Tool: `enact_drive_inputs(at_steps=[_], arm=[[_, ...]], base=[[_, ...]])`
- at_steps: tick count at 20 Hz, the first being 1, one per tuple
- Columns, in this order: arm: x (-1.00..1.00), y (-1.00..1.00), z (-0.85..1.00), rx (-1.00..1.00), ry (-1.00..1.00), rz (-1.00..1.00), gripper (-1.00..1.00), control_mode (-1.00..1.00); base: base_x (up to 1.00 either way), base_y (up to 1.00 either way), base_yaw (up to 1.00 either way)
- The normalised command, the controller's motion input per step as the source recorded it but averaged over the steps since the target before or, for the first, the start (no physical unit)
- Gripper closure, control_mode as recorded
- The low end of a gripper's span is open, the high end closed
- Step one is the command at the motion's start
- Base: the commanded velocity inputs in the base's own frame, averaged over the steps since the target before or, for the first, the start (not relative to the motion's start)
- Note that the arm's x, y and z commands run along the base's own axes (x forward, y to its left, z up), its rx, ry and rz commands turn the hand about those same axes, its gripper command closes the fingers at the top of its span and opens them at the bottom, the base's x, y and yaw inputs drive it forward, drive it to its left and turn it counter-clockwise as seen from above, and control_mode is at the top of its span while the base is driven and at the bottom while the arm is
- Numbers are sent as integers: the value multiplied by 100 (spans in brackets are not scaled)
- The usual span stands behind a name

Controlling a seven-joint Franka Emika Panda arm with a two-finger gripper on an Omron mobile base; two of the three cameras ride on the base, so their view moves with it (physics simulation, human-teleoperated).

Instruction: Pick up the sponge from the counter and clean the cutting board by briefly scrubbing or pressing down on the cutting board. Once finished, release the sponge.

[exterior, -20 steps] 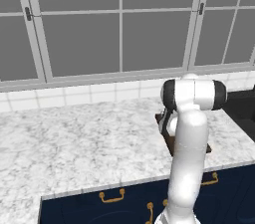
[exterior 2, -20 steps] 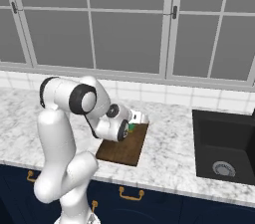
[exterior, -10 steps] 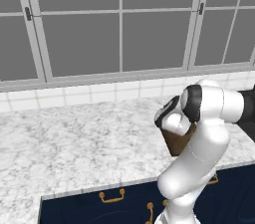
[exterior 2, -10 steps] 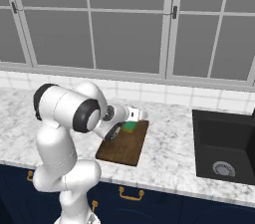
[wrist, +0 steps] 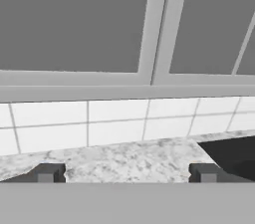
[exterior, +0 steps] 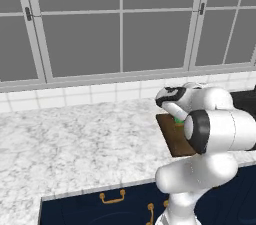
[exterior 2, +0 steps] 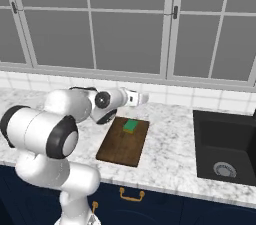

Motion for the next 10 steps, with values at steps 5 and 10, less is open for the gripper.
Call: enact_drive_inputs(at_steps=[5, 10], arm=[[-45, -41, 100, 0, 9, 0, -100, -100], [-85, -14, 100, 8, 11, 1, -100, -100]], base=[[0, 0, 0], [0, 0, 0]])
